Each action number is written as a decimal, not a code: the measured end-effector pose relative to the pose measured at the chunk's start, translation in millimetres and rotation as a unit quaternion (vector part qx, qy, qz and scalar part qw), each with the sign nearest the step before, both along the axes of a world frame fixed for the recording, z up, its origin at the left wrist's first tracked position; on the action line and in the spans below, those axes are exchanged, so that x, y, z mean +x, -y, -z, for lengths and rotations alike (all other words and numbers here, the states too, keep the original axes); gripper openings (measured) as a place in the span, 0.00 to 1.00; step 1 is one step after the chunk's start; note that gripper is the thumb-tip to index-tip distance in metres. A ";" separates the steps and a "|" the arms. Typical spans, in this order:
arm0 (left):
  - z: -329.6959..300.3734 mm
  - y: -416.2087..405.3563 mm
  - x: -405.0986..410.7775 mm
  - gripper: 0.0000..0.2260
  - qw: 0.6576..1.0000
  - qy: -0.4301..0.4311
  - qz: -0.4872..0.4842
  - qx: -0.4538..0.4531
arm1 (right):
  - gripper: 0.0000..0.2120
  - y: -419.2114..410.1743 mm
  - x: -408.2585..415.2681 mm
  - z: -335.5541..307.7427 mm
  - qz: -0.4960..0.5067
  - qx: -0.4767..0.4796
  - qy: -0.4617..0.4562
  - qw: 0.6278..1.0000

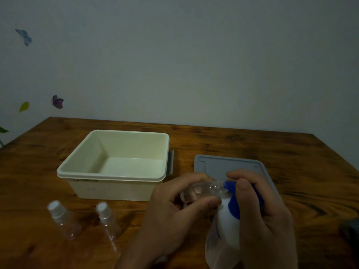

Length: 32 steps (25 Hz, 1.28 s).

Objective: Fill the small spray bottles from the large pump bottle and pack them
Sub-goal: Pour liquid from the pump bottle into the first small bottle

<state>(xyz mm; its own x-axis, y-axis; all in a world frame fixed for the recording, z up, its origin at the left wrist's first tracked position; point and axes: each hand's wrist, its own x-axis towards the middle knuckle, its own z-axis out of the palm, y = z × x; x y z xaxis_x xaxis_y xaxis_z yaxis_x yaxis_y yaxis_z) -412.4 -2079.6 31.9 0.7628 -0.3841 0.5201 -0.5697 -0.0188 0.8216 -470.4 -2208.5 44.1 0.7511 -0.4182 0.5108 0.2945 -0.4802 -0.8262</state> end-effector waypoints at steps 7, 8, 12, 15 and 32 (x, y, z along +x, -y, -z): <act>-2.8 -0.8 0.4 0.13 0.999 -0.023 0.027 -0.010 | 0.16 5.6 -1.7 -4.1 -0.028 -0.002 -0.039 0.999; -2.8 -0.6 0.7 0.13 0.999 -0.021 0.026 -0.011 | 0.17 6.4 -1.5 -4.5 -0.029 0.001 -0.040 0.999; -1.4 -1.0 0.7 0.13 0.999 -0.016 0.029 -0.003 | 0.14 8.3 2.0 -2.9 -0.053 -0.006 -0.016 0.998; -1.9 -1.7 1.6 0.14 0.999 -0.017 0.034 0.008 | 0.12 7.7 3.7 -1.5 -0.064 -0.016 -0.013 0.998; -1.5 -1.2 0.2 0.13 0.998 -0.034 0.044 0.003 | 0.16 11.7 0.6 -2.9 -0.069 0.004 -0.029 0.997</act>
<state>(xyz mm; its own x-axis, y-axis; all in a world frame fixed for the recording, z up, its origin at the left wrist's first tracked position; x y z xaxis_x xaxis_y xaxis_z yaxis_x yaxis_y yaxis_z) -412.2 -2078.4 33.4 0.7591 -0.4540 0.4664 -0.5126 0.0247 0.8583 -469.8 -2220.2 47.1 0.8297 -0.3135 0.4619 0.3087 -0.4317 -0.8475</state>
